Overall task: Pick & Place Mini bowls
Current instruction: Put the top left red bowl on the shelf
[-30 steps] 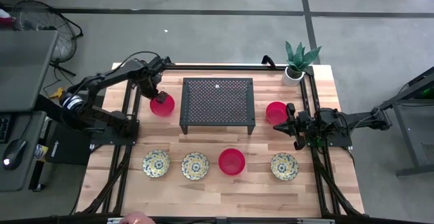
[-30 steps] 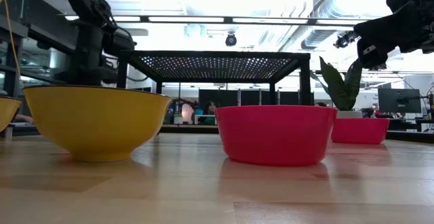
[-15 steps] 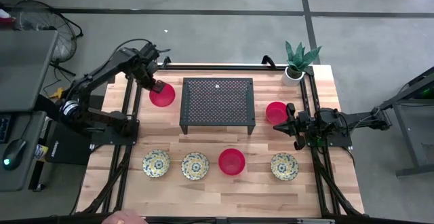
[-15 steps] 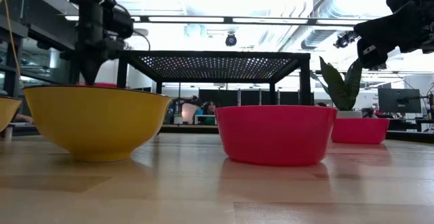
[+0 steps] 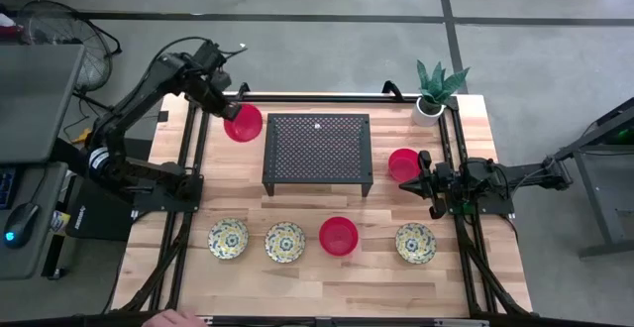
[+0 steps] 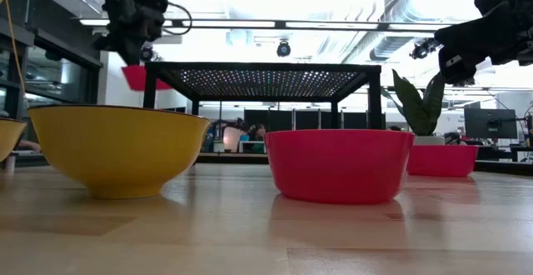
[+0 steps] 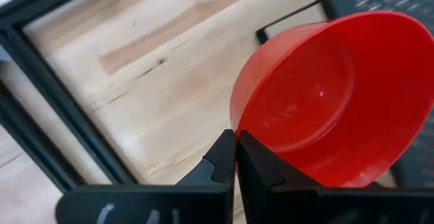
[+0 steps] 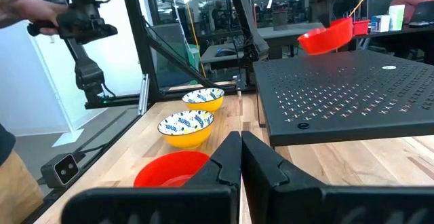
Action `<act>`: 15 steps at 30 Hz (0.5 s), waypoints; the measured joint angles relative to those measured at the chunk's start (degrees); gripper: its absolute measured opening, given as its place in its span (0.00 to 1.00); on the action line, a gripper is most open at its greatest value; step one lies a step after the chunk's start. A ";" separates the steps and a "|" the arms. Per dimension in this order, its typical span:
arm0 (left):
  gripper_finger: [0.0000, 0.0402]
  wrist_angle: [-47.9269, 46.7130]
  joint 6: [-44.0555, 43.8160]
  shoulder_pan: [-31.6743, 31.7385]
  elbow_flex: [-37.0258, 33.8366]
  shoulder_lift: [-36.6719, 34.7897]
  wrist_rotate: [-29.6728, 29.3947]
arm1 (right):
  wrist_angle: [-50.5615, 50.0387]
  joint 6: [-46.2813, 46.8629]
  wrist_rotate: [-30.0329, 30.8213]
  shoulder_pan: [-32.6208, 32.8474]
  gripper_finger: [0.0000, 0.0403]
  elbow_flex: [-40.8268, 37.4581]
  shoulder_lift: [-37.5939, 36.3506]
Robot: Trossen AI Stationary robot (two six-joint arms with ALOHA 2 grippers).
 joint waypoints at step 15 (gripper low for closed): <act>0.00 0.35 -2.74 -3.72 5.26 2.17 4.43 | 0.00 0.01 0.00 -0.02 0.00 0.00 0.00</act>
